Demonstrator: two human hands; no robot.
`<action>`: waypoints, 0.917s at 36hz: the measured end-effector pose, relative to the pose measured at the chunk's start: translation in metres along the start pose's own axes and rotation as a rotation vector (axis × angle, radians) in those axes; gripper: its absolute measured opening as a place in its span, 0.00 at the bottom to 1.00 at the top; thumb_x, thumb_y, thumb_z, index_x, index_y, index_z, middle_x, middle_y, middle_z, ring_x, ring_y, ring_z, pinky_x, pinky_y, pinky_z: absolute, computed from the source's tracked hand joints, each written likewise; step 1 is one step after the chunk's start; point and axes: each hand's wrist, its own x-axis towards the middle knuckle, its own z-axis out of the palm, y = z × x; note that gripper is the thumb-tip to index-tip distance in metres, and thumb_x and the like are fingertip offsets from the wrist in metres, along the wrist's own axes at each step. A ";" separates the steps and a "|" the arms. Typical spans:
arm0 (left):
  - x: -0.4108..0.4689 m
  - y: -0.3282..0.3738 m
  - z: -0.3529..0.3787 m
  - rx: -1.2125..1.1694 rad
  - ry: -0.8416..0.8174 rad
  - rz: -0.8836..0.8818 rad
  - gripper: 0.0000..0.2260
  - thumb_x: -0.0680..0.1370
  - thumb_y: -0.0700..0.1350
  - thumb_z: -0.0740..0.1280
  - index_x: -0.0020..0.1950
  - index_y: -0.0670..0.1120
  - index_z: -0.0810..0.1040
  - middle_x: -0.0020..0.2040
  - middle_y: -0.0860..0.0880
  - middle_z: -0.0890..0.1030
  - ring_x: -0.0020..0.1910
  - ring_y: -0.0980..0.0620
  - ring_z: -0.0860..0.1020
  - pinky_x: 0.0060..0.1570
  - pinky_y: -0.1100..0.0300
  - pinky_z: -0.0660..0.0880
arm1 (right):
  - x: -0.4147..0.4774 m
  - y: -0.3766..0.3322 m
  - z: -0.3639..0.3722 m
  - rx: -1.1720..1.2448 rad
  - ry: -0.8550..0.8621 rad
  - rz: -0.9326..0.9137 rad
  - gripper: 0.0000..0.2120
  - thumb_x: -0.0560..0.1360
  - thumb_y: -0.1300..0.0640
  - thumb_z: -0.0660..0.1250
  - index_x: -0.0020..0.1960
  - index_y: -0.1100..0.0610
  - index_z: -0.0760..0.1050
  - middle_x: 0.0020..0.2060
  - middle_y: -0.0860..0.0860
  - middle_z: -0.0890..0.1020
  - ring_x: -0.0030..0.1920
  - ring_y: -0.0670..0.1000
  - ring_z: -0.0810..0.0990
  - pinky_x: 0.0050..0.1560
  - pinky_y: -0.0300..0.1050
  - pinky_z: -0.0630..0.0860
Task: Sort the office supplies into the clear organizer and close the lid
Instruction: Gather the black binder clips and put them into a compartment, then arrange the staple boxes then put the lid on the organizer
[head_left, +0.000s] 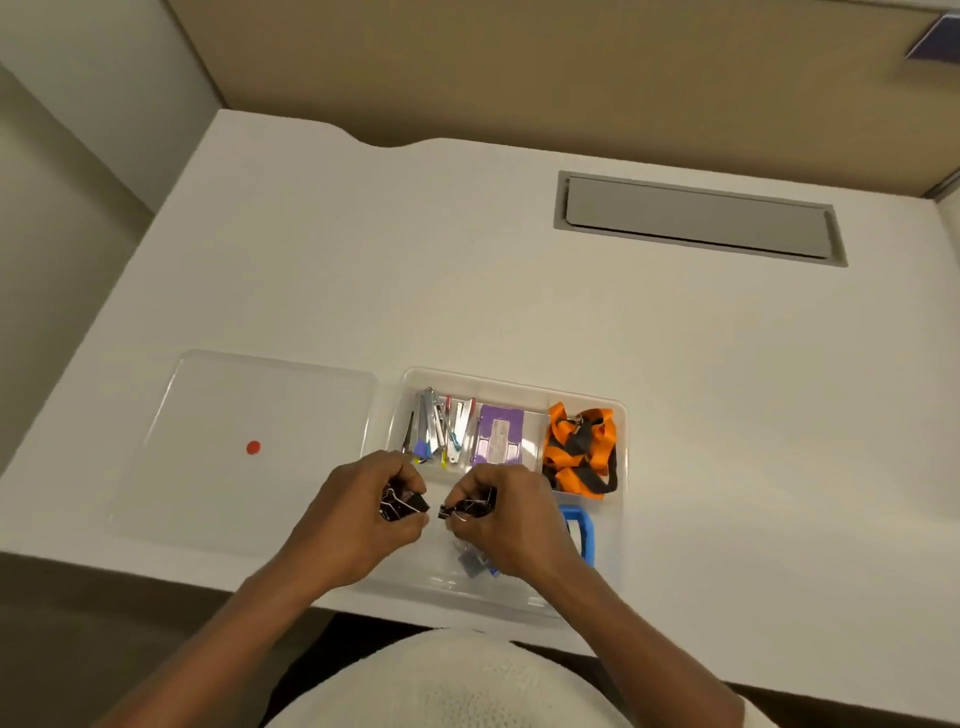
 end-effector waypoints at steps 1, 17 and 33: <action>-0.002 -0.005 0.002 0.044 -0.002 0.019 0.14 0.72 0.47 0.81 0.50 0.58 0.79 0.47 0.60 0.82 0.45 0.60 0.82 0.47 0.64 0.82 | 0.002 -0.004 0.007 -0.022 -0.006 0.008 0.05 0.72 0.57 0.78 0.47 0.51 0.84 0.44 0.45 0.87 0.39 0.38 0.80 0.40 0.23 0.73; -0.012 -0.034 0.013 0.323 -0.054 0.128 0.19 0.78 0.49 0.74 0.66 0.53 0.74 0.60 0.55 0.81 0.51 0.52 0.82 0.50 0.54 0.81 | -0.003 -0.036 0.051 -0.192 0.063 0.071 0.15 0.77 0.56 0.73 0.64 0.52 0.80 0.58 0.50 0.84 0.55 0.49 0.83 0.61 0.44 0.79; -0.005 -0.050 -0.008 0.291 0.238 -0.105 0.09 0.77 0.54 0.75 0.52 0.51 0.80 0.44 0.56 0.83 0.41 0.52 0.81 0.38 0.56 0.78 | -0.040 0.025 -0.010 -0.299 0.019 0.143 0.08 0.77 0.53 0.74 0.57 0.50 0.83 0.56 0.46 0.84 0.51 0.45 0.82 0.50 0.33 0.78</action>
